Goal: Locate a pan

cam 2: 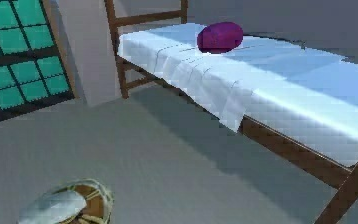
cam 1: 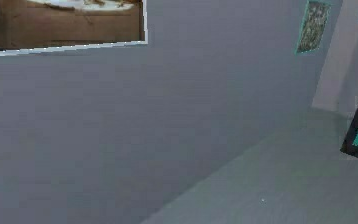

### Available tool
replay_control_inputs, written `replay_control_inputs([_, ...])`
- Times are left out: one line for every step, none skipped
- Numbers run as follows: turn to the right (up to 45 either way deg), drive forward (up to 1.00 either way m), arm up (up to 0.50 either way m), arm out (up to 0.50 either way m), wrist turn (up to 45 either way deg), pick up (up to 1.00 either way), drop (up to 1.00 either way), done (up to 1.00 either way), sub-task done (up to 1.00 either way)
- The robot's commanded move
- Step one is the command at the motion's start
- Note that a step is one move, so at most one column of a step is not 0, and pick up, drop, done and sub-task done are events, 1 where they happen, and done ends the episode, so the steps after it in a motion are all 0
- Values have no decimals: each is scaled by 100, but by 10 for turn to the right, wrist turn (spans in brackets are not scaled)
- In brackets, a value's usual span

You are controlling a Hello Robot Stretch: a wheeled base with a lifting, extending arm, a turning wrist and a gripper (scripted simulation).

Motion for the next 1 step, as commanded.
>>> replay_control_inputs([-390,0,0,0,0,0,0,0,0])
